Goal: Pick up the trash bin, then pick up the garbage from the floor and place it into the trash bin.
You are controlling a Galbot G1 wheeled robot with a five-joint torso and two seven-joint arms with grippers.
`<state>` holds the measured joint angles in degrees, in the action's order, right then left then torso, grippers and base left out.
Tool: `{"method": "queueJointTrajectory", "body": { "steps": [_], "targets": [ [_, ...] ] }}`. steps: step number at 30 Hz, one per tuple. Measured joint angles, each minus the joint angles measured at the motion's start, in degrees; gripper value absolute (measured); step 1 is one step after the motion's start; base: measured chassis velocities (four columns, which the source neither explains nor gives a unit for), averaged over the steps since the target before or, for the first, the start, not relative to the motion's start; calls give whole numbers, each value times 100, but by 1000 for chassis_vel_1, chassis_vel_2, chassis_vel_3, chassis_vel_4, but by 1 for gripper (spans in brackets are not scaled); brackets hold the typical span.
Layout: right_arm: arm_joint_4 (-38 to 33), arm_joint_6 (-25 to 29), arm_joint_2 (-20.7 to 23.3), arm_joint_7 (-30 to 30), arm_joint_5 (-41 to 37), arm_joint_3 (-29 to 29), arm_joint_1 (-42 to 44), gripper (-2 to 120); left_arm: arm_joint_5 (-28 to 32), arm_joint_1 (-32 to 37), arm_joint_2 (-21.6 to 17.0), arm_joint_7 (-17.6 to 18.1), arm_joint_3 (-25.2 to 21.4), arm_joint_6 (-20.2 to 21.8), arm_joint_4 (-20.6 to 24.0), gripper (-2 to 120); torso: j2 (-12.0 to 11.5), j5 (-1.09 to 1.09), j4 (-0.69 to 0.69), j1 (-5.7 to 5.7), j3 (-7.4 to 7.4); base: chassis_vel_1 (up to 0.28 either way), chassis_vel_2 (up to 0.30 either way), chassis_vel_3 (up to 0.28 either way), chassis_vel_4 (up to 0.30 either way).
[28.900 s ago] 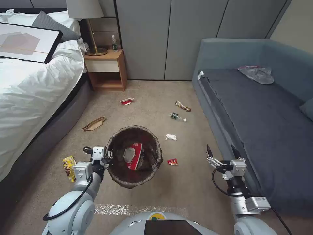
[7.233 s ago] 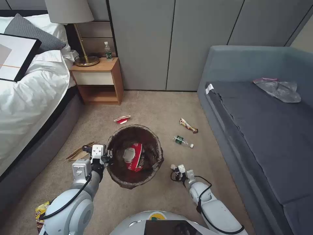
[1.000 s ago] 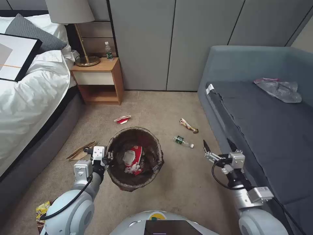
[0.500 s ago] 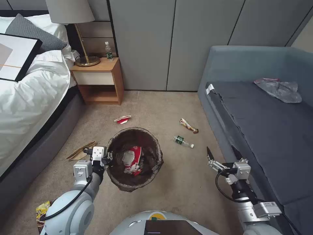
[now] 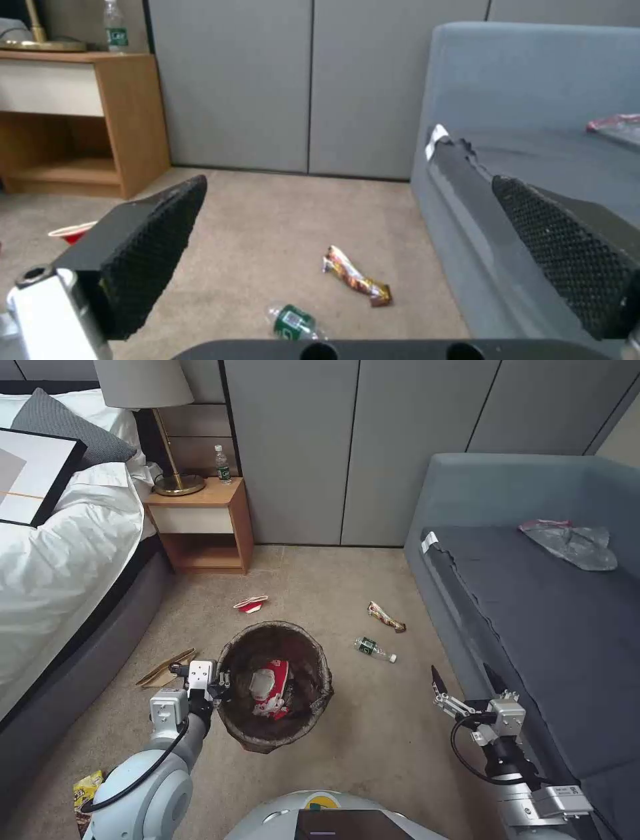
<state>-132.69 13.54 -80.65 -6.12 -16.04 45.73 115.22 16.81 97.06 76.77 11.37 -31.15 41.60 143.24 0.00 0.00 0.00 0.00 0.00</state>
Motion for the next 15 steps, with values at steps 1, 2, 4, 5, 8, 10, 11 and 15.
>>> {"method": "queueJointTrajectory", "body": {
  "steps": [1, 2, 4, 5, 8, 10, 11, 15],
  "targets": [
    [0, 0, 0, 0, 0, 0, 0, 100, 0, 0, 0, 0, 0, 0, 0, 2, 0, 0, 0, 0, 0, 0, 0, 0, 0],
    [1, -3, 3, 3, -3, 7, -9, 100, 0, 2, 0, 0, 0, 0, 0, 2, 0, 0, 0, 0, 0, 0, 0, 0, 0],
    [2, -11, 7, 9, -12, 12, -15, 100, 0, 3, 2, 0, 5, -1, 0, 2, 0, 0, 0, 0, 0, 0, 0, 0, 0],
    [2, -11, 7, 9, -12, 12, -15, 100, 0, 3, 2, 0, 5, -1, 0, 2, 0, 0, 0, 0, 0, 0, 0, 0, 0],
    [4, -18, 8, 12, -19, 13, -17, 100, -1, 2, 4, -1, 14, -3, 0, 2, 0, 0, 0, 0, 0, 0, 0, 0, 0],
    [11, -29, 8, 15, -36, 14, -24, 100, -2, 2, 4, -1, 17, -5, 0, 2, 0, 0, 0, 0, 0, 0, 0, 0, 0],
    [14, -31, 9, 16, -39, 15, -29, 100, -2, 2, 3, -1, 17, -5, 0, 2, 0, 0, 0, 0, 0, 0, 0, 0, 0],
    [21, -47, 10, 17, -43, 10, -56, 100, -2, 4, -3, -2, 17, -7, 0, 2, 0, 0, 0, 0, 0, -26, 25, 24, -18]
  ]
}}
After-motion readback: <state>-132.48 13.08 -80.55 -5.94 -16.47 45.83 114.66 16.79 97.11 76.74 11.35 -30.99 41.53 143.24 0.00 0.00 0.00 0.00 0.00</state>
